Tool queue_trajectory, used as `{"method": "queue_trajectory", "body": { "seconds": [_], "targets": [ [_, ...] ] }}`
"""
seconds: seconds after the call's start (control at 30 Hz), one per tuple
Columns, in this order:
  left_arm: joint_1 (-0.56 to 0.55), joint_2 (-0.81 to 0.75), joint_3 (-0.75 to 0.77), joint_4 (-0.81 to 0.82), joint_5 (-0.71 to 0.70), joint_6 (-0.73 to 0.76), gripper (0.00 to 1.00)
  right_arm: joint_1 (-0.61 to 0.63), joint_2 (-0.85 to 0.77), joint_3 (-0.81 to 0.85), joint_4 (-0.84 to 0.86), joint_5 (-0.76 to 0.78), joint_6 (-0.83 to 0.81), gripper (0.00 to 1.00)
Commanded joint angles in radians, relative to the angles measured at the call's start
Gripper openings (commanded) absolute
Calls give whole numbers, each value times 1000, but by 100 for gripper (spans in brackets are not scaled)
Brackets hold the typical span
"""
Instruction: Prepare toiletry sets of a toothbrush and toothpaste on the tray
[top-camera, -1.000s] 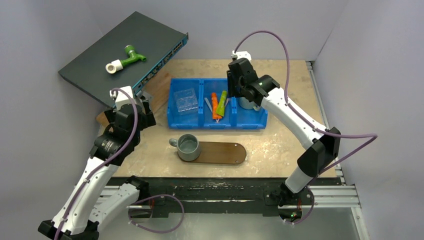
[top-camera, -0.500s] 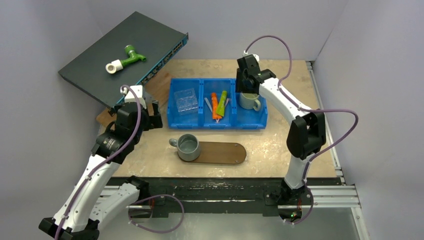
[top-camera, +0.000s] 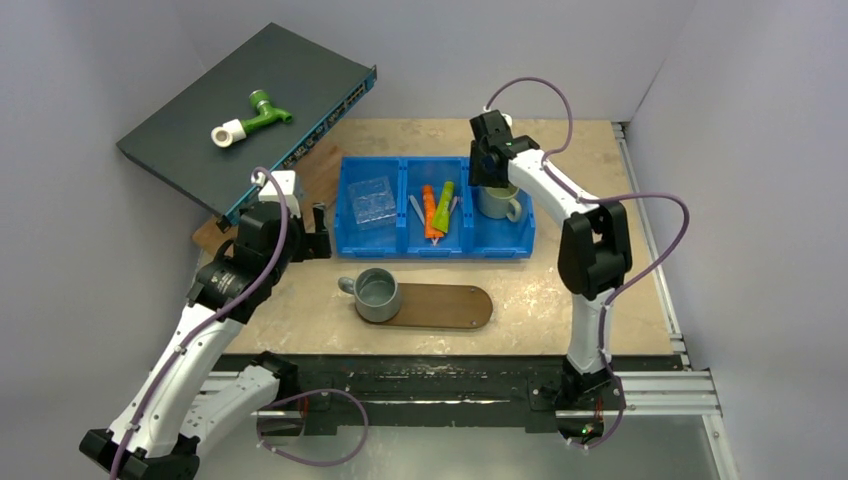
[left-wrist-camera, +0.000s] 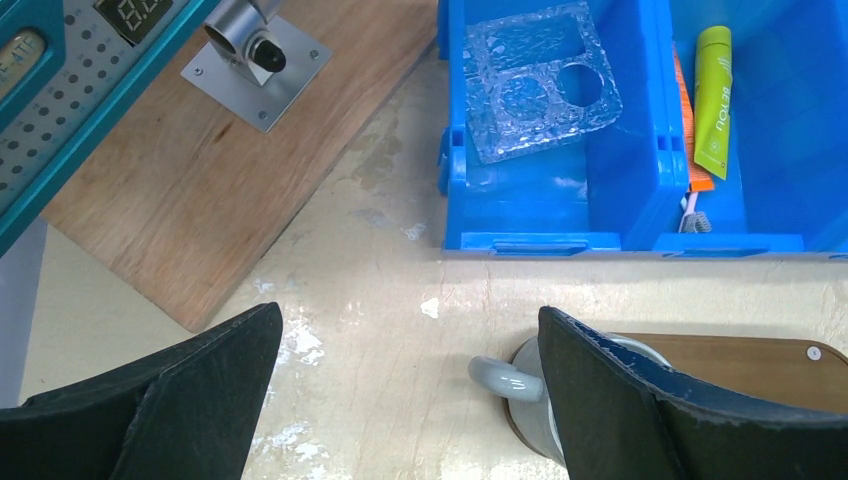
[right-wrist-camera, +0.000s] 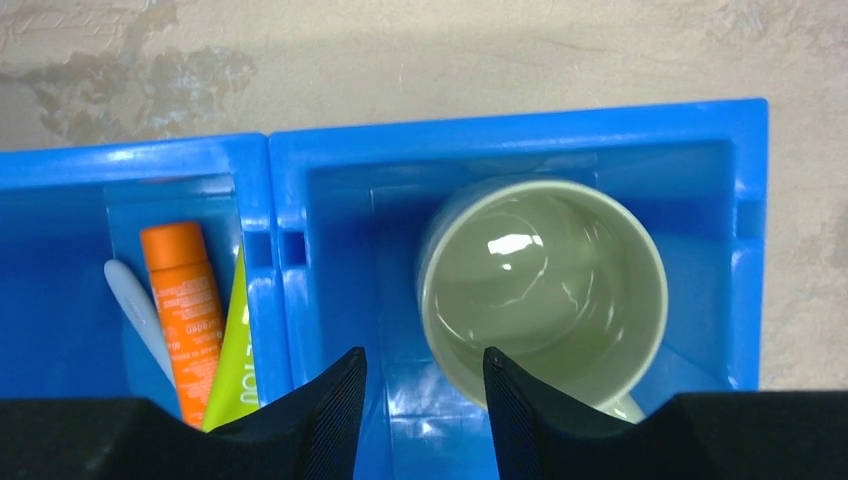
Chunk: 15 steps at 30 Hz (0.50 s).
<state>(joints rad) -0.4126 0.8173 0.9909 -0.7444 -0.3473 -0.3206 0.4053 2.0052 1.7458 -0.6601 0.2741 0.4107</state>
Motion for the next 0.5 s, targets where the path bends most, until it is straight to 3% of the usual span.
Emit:
{"method": "queue_trajectory", "body": {
  "seconds": [0.0, 0.47],
  "targets": [
    [5, -7, 27, 40, 11, 15, 99, -8, 46, 87, -8, 11, -9, 48],
    [5, -16, 28, 38, 7, 16, 98, -13, 141, 170, -54, -16, -40, 37]
  ]
}}
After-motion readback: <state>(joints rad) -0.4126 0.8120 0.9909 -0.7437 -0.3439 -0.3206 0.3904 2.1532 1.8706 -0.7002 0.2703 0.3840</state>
